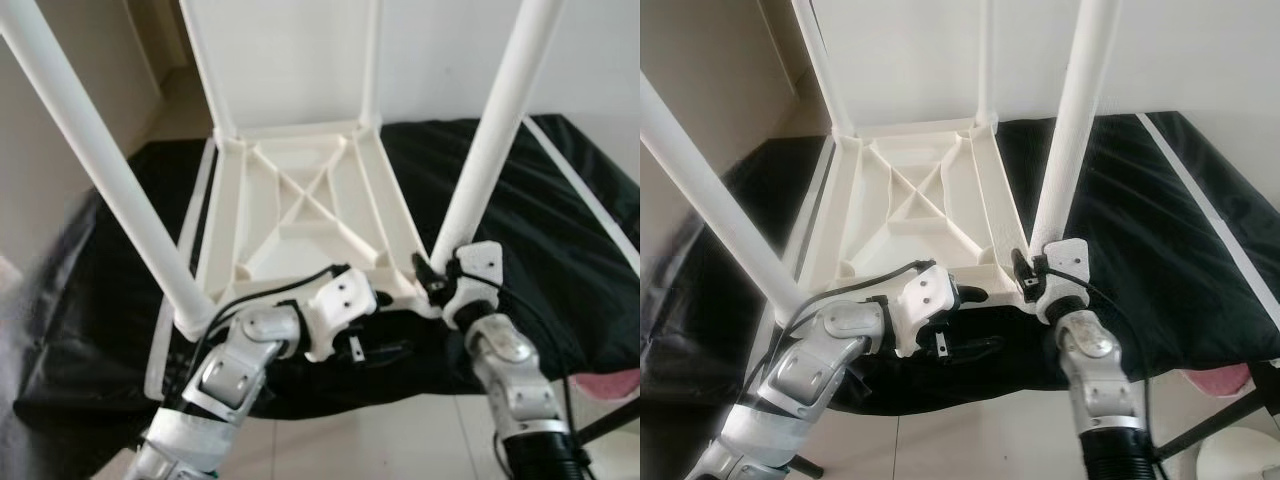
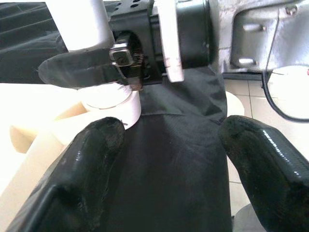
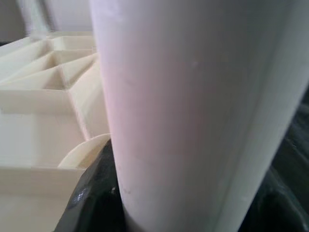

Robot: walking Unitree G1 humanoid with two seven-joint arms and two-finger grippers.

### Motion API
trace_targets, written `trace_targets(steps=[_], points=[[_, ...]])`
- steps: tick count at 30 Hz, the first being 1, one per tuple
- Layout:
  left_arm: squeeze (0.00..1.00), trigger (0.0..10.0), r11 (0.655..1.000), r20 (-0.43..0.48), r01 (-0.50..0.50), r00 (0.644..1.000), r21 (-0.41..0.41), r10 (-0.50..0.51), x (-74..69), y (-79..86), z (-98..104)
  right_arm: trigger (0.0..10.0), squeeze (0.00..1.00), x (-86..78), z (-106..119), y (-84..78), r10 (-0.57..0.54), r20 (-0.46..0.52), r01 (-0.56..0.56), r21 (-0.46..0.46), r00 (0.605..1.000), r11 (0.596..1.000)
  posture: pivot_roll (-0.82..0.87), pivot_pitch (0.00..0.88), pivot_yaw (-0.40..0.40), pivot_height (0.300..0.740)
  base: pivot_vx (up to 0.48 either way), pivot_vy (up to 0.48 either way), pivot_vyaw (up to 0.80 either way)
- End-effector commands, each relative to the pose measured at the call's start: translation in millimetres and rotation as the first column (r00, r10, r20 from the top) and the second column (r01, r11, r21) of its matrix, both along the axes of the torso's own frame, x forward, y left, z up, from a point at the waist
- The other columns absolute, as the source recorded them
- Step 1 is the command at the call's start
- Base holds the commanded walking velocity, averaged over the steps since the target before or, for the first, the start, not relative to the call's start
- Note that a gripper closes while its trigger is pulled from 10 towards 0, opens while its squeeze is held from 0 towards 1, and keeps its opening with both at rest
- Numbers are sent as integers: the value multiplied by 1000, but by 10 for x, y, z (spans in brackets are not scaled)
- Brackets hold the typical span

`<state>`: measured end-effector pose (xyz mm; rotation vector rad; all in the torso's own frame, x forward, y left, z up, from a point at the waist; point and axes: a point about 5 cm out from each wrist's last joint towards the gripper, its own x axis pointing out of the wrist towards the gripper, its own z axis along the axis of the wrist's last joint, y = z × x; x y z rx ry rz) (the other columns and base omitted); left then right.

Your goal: Building children table

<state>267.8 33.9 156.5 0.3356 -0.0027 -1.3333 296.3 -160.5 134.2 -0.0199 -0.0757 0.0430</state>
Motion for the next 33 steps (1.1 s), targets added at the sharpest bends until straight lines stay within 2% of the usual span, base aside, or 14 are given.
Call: trace_targets(steps=[1,4,7,17,24,28,29,33], points=[[0,10000,999,4,-50,999,-14,50,32,12,3,10000,0,-40,-143,24,-135,-82,141,64,987,988,-67,31,43,740,0,0,0],[0,10000,997,20,-77,997,-30,78,70,21,35,10000,0,-52,-160,118,-188,-95,197,97,978,976,-63,30,42,740,0,0,0],[0,10000,993,27,-110,993,-46,112,116,39,72,10000,0,-53,-104,289,-127,-78,135,113,989,984,-57,29,40,740,0,0,0],[0,10000,994,26,-100,995,-38,101,96,36,56,10000,0,-73,-75,355,-131,-86,139,94,988,986,-55,28,35,740,0,0,0],[0,10000,995,18,-93,995,-43,94,85,-7,39,10000,0,-19,-9,440,-46,-49,50,88,998,995,-68,37,30,740,0,0,0],[0,10000,995,18,-92,996,-43,93,89,-9,39,10000,0,-26,8,451,-37,-42,40,85,998,996,-71,36,30,740,0,0,0],[0,10000,995,18,-92,996,-43,93,91,-9,39,10000,1000,-31,13,446,-36,-39,40,90,999,995,-72,35,29,740,0,0,0],[0,10000,995,19,-93,995,-42,94,99,-11,43,10000,1000,-33,23,434,-38,-36,41,95,999,995,-75,34,30,740,0,0,0]])
